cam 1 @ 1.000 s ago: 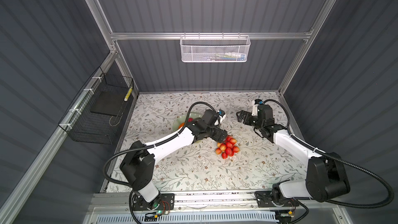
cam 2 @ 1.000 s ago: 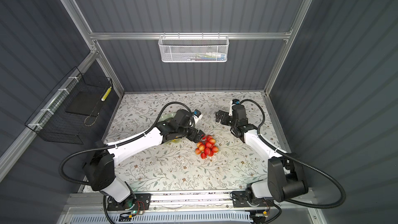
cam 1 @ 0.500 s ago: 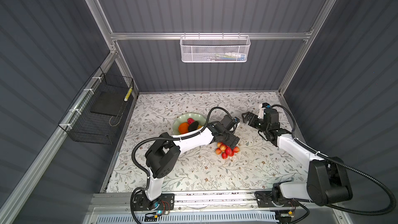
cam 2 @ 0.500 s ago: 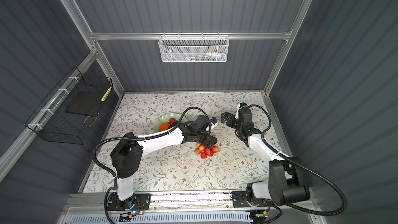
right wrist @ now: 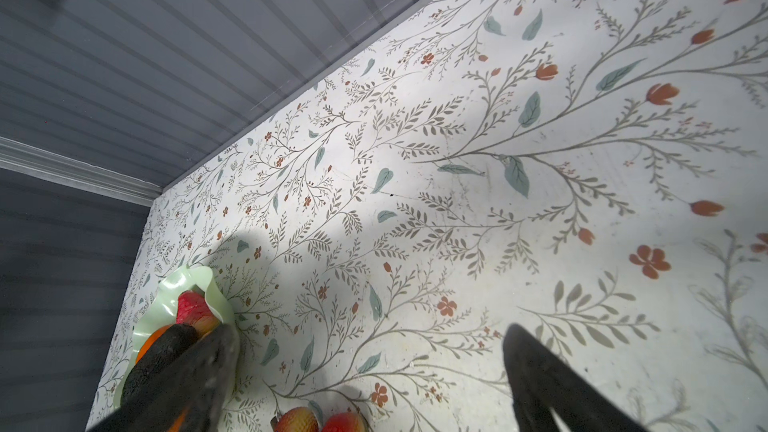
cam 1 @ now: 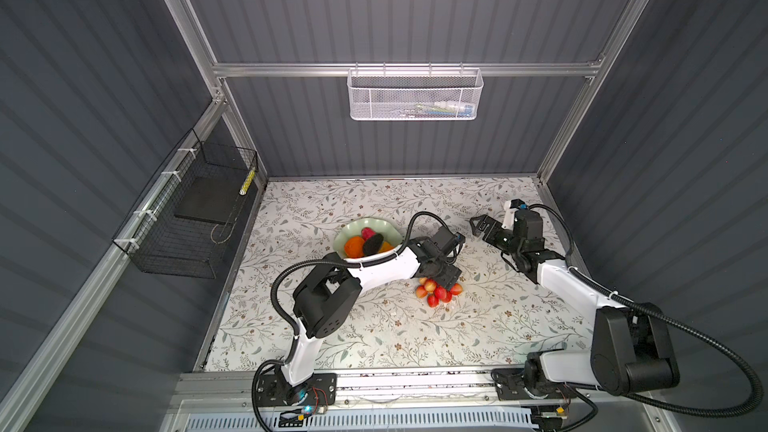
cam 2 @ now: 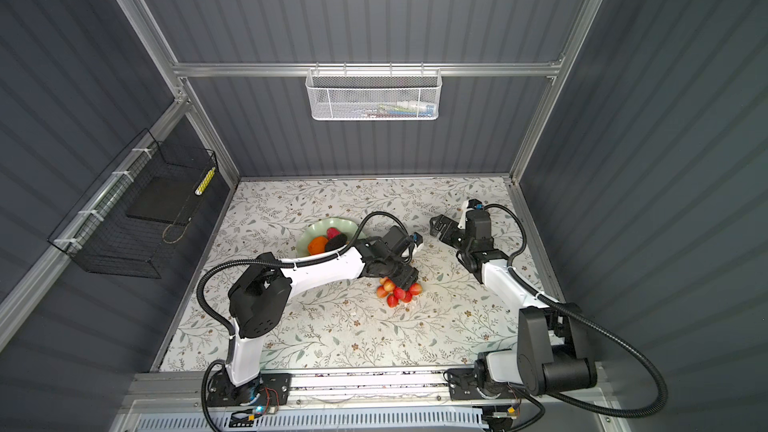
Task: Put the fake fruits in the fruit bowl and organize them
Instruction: 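Carry the lychee bunch with the left gripper and release it onto the bowl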
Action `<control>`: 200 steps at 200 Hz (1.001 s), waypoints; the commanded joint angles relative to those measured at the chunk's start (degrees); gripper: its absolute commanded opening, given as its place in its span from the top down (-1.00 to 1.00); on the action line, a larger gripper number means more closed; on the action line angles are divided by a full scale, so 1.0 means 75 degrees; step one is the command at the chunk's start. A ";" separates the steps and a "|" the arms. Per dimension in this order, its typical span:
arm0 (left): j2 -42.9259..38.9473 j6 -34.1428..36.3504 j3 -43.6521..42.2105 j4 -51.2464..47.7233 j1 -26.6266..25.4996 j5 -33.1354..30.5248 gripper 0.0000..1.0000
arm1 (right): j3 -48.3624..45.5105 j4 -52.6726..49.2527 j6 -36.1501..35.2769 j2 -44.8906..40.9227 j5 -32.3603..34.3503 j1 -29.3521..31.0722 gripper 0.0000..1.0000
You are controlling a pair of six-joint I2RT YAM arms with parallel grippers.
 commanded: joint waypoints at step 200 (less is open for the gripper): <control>-0.5492 0.0878 -0.1930 -0.0459 0.1332 -0.2695 0.10 | 0.0060 0.0583 0.0566 0.0481 -0.0628 -0.0120 -0.98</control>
